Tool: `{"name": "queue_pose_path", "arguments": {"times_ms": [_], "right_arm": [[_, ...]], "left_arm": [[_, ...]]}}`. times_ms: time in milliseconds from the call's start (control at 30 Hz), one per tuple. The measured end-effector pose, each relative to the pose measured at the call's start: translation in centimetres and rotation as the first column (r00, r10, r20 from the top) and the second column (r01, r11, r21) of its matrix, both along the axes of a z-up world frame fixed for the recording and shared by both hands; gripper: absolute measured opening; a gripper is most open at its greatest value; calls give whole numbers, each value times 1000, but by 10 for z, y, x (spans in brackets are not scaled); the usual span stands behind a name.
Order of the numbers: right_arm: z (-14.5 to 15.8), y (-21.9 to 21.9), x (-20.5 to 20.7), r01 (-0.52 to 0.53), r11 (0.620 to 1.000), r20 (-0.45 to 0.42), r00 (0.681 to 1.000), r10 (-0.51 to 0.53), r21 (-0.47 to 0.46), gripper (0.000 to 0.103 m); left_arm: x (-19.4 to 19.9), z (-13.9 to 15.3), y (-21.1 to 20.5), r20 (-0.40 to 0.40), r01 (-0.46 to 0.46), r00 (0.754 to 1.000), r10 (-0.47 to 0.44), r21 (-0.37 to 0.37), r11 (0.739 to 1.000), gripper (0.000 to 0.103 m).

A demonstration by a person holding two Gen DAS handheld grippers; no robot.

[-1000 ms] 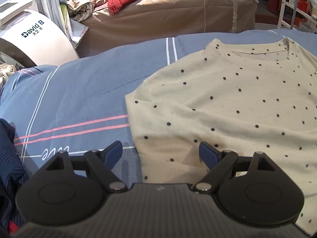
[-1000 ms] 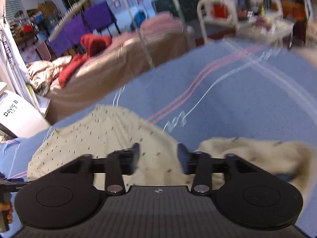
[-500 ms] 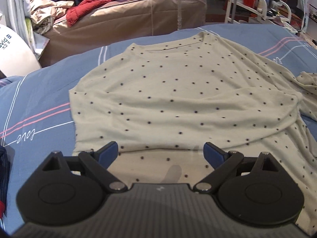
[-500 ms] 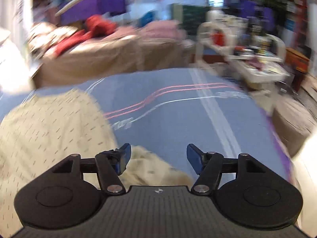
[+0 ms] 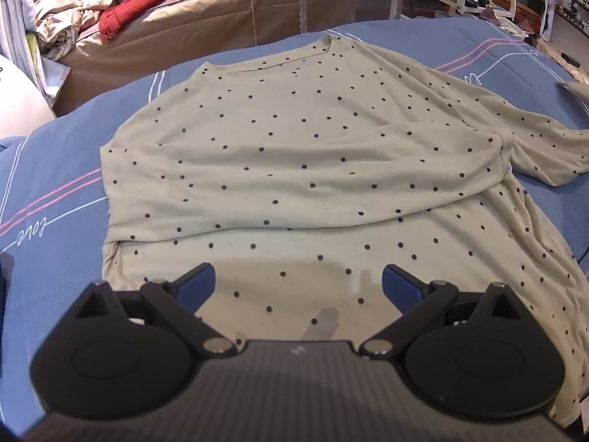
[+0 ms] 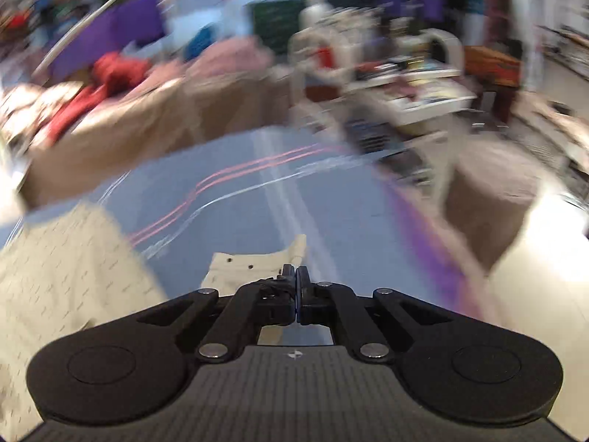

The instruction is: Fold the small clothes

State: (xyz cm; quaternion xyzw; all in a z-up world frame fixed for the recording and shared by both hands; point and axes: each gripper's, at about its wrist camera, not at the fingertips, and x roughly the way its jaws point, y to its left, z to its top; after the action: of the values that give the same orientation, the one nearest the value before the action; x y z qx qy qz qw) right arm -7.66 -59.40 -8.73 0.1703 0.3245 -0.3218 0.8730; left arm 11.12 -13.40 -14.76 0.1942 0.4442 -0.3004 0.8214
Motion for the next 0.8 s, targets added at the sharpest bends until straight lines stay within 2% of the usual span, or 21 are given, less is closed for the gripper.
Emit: {"name": "queue_pose_path", "arguments": {"times_ms": [100,233,333,400,433,467,500,567,633,700,800], "right_arm": [[25,-22,-51,146,989,37,989,-145,-18,0],[46,-28,-91,264,961,53,964,-261,-77,0],[39,-25,-108,251,968,85,964,-252,24,0],[31,-23,-110,180,979,114,975,-191,99,41],[26,-25,-111,148,981,131,978,-164,124,56],[23,-28,-114,152,981,139,976,-168,119,75],[18,-26,-111,167,983,131,976,-176,78,78],[5,-20,-101,135,991,77,988,-134,3,75],[-7,-11,-93,10,999,49,999,-8,-37,64],[-16,8,-85,-121,986,-6,993,121,-115,61],[-39,11,-65,-191,969,-155,974,168,-154,57]], "left_arm": [[-1,1,-3,-6,-4,1000,4,-20,1000,99],[-3,4,-5,-21,-9,1000,8,-39,999,99],[-6,4,-4,-10,-5,1000,5,-28,1000,101],[-7,3,-2,-10,-10,1000,10,-20,1000,101],[-7,3,-1,-17,-12,1000,12,-21,1000,101],[-8,3,0,-23,-13,1000,12,-22,1000,101],[-9,4,2,-25,-12,1000,11,-24,1000,101],[-13,5,5,-20,-8,1000,7,-18,1000,101],[-16,4,7,-14,-10,1000,10,0,1000,102],[-16,1,8,-28,-20,999,21,13,1000,102],[-17,-2,5,-59,-28,998,29,22,999,102]]}}
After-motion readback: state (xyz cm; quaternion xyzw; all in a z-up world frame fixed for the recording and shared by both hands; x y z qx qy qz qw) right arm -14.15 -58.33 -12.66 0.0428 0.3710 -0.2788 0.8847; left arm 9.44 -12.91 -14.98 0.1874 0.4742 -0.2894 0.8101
